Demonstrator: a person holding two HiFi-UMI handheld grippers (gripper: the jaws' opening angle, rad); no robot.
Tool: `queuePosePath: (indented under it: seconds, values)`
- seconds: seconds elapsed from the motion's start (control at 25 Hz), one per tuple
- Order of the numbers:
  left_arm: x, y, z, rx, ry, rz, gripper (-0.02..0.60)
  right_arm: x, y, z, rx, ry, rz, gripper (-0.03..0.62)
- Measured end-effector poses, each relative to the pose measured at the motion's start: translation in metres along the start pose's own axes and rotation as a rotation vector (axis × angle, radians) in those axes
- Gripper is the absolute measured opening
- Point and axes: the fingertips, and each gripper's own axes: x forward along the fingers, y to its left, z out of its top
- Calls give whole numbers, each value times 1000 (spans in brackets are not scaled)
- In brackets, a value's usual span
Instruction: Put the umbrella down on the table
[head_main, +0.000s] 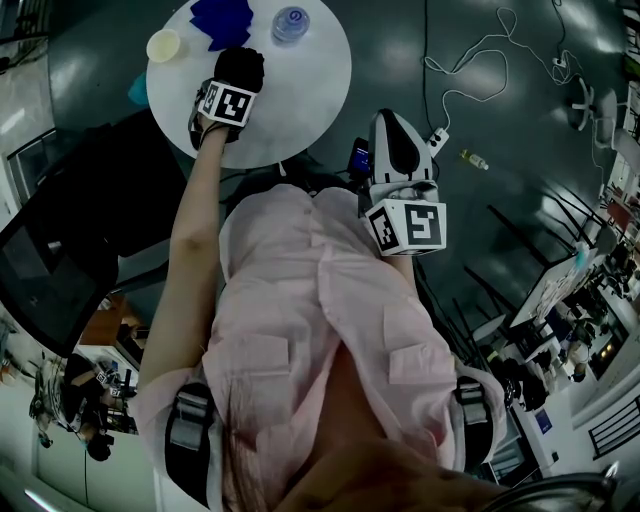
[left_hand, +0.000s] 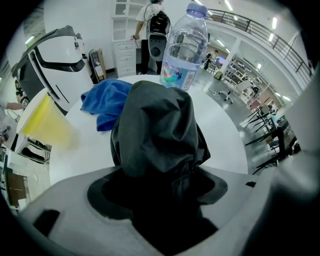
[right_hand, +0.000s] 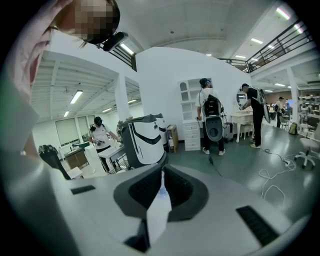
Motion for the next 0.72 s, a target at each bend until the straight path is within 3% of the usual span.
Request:
queuePosePath:
  seconds: [0.32, 0.44, 0.72]
  values:
    - [-13, -2, -1, -13, 25, -33, 348, 3, -1, 1, -5, 0, 19, 37]
    - [-18, -11, 2, -42, -18, -77, 351, 5, -1, 1, -4, -3, 26, 37]
    - [-56, -6, 15, -46, -139, -17, 350, 8, 1, 6, -13, -8, 50, 37]
